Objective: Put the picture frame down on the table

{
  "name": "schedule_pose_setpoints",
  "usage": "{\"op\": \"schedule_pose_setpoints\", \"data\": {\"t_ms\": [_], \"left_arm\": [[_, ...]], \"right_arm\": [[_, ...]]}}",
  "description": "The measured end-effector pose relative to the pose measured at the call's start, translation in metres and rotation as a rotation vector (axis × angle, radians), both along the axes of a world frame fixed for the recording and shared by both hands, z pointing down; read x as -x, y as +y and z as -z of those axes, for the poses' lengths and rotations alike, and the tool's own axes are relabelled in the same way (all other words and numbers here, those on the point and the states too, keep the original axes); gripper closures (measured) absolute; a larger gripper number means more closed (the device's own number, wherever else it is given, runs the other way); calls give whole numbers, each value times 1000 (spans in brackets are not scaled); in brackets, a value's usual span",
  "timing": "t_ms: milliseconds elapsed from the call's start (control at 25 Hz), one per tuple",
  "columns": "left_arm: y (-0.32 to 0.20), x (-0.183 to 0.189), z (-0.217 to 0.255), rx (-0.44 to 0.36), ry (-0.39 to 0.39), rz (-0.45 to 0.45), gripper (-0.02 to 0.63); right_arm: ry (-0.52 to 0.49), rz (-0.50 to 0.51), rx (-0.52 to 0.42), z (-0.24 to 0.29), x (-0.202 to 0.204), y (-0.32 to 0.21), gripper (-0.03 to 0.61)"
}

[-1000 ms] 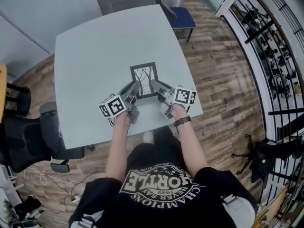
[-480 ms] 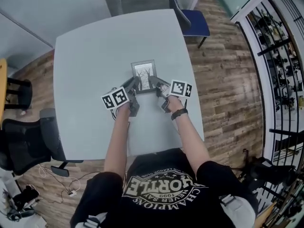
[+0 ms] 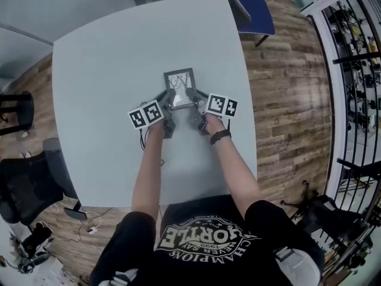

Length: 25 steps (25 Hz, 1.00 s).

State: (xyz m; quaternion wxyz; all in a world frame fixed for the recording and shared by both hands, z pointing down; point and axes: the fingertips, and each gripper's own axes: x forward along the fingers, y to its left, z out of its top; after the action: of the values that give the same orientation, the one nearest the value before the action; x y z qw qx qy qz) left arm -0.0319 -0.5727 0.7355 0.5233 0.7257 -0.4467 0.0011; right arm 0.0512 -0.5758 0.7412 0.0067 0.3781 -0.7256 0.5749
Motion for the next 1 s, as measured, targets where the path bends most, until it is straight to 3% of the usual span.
{"op": "schedule_pose_setpoints", "data": {"t_ms": [240,480,720,920,1000], "left_arm": [[-17,0,-25,52,-46,16,512],[-16,-1,-39,143,-250,-18,499],[-17,-6,-38,158,-303,-27,500],[-8,-8,-31,139,-309,-45,478],[-2,-6,-23,122,-319,-44,472]], "right_arm": [[110,4,20,-21,0,-18,449],[291,31,65,-34,-7,-18,440],[441,49,83,-33,-18,-17,401],[543,84,40,-24,-23,-5,228],[582,105,-16,-16,-26,0,227]]}}
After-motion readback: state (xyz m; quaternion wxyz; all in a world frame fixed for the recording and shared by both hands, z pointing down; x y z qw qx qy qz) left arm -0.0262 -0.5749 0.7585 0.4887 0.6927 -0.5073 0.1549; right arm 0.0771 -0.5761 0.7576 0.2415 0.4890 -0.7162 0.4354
